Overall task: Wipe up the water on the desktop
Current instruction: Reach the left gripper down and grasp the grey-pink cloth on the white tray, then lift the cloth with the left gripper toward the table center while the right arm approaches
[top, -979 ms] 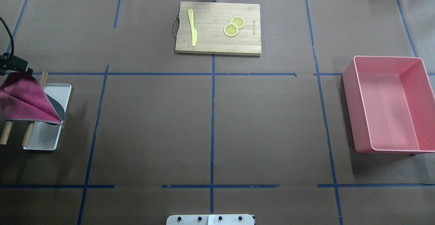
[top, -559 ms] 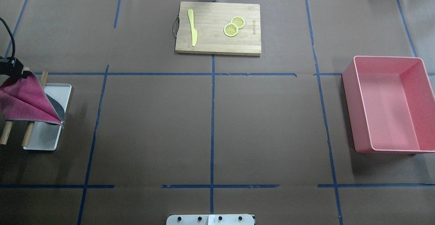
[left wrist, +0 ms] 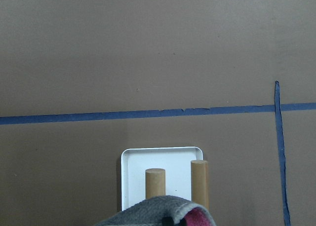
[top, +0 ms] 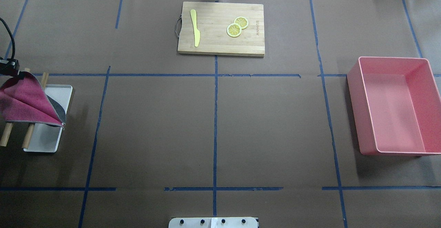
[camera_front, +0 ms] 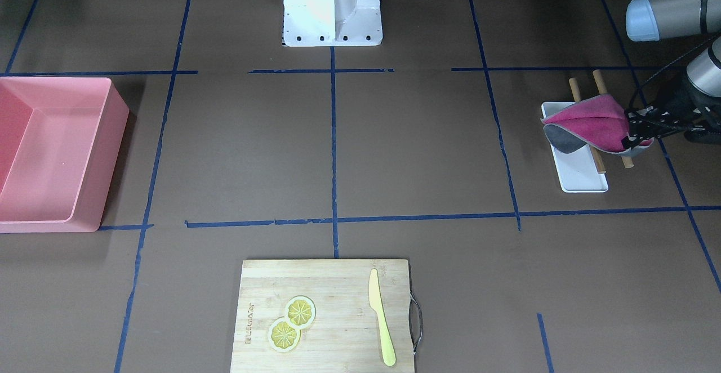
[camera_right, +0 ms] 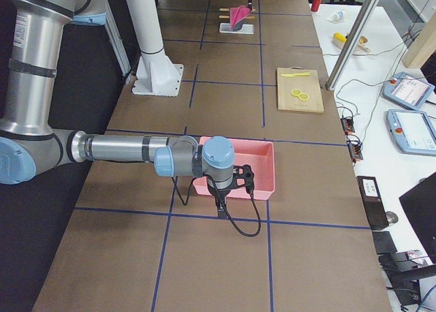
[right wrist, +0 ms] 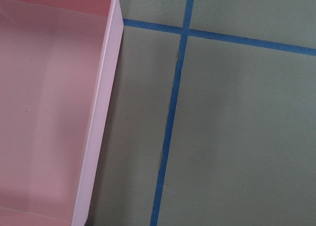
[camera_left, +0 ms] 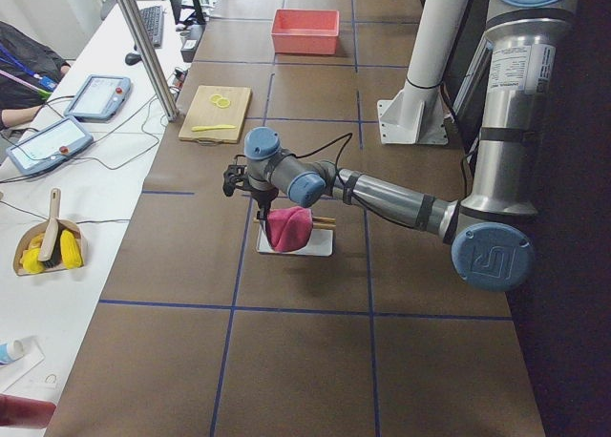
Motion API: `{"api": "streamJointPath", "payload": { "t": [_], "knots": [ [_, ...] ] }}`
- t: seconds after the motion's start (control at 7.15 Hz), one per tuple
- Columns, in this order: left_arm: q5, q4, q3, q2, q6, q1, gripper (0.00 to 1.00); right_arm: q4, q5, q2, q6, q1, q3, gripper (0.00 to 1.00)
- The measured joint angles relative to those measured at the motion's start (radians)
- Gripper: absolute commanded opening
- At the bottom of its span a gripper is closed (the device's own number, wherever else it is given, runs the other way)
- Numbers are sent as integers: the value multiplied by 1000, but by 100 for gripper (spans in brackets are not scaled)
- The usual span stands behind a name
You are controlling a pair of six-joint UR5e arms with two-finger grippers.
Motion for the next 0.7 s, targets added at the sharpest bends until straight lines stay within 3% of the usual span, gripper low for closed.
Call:
{"api": "streamJointPath", "payload": {
  "t": [0.28,0.42,0.7],
  "knots": [
    [-9,33,-50,1,1,-2,0,1,0,1,1,0,0,100],
    [-12,120,-120,-4,1,-2,0,1,0,1,1,0,1,100],
    [-12,408,-300,-62,2,0,0,2,1,6,2,-1,2,100]
  ]
}}
